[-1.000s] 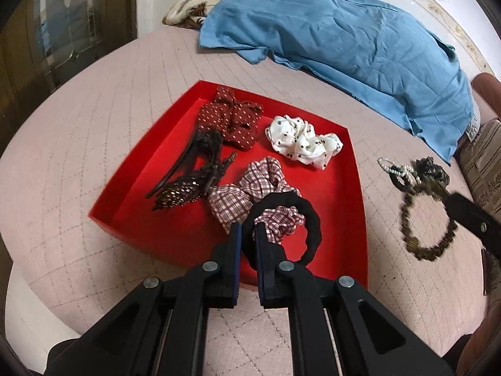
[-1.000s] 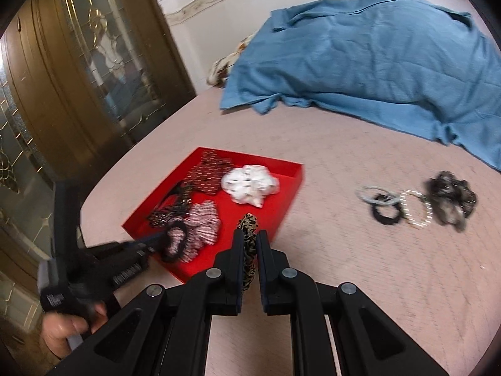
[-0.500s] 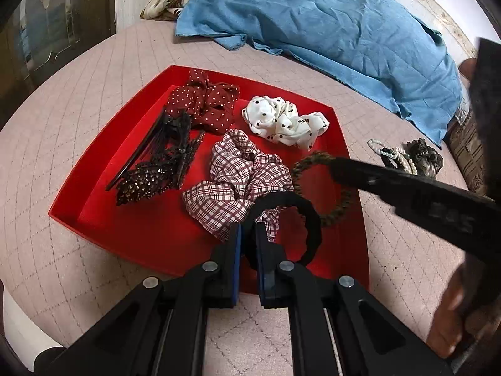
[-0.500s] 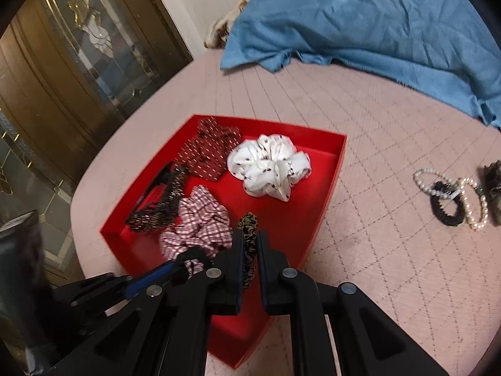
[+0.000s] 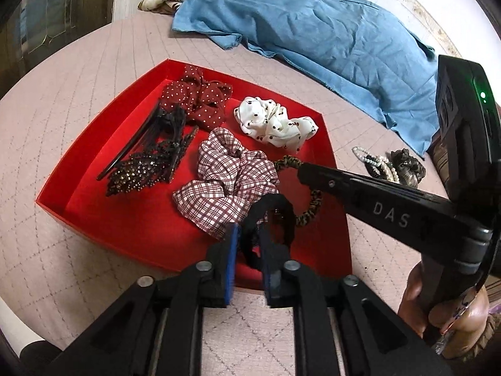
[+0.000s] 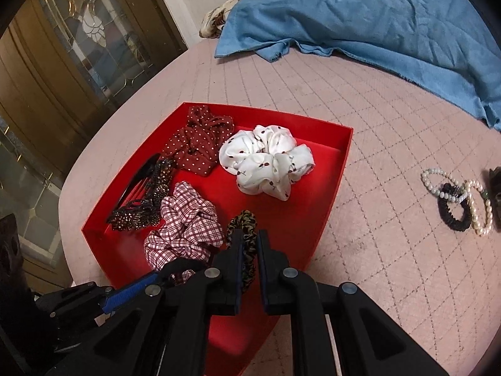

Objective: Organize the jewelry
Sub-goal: 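Carry both hair ties over the red tray and lower them inside, then open both tools to release the hair ties in the tray, then move both tools to the pearl bracelets and black sheer scrunchie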

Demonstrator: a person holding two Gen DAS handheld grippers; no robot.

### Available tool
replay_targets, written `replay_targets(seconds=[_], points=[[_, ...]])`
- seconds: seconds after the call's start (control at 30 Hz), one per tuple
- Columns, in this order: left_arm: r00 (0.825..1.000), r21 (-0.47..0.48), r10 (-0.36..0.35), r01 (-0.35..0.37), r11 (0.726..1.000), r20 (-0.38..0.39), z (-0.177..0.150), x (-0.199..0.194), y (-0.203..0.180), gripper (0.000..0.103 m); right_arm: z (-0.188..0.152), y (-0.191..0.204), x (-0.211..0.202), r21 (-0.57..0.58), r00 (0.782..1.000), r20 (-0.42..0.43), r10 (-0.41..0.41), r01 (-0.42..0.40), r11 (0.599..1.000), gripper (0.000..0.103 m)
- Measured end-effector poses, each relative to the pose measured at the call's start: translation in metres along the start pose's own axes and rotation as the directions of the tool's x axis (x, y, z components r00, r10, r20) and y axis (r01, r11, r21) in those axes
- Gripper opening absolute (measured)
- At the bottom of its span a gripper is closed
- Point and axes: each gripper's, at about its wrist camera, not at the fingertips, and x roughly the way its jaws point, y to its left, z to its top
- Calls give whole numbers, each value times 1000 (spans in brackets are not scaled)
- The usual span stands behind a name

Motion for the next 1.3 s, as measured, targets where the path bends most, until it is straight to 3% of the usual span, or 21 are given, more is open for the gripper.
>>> replay_targets(seconds=[0.1, 0.17, 0.27, 0.47, 0.7, 0.83, 1.3], points=[[1000, -5, 4, -4, 1000, 16, 0, -6, -2, 38, 0, 3, -3, -11, 1000, 6, -5, 6, 1000, 23], [1000, -2, 16, -16, 1000, 27, 0, -11, -4, 41, -1, 3, -7, -13, 1000, 17, -8, 8, 1000, 31], [998, 22, 44, -45, 999, 35, -1, -19, -9, 43, -1, 2, -15, -10, 999, 32, -8, 8, 1000, 31], [988, 73, 131, -137, 988, 83, -4, -40, -22, 59, -7, -7, -44, 6, 997, 79, -10, 9, 1000, 32], [962, 129, 229, -249, 960, 151, -7, -64, -48, 66, -24, -18, -74, 18, 993, 116, -28, 26, 999, 33], [953, 150, 257, -281, 948, 160, -10, -71, -60, 67, -37, -26, -91, 27, 990, 137, -44, 41, 999, 40], [913, 257, 352, -398, 881, 207, -21, -82, -108, 73, -76, -86, -134, 118, 980, 161, -113, 95, 988, 45]])
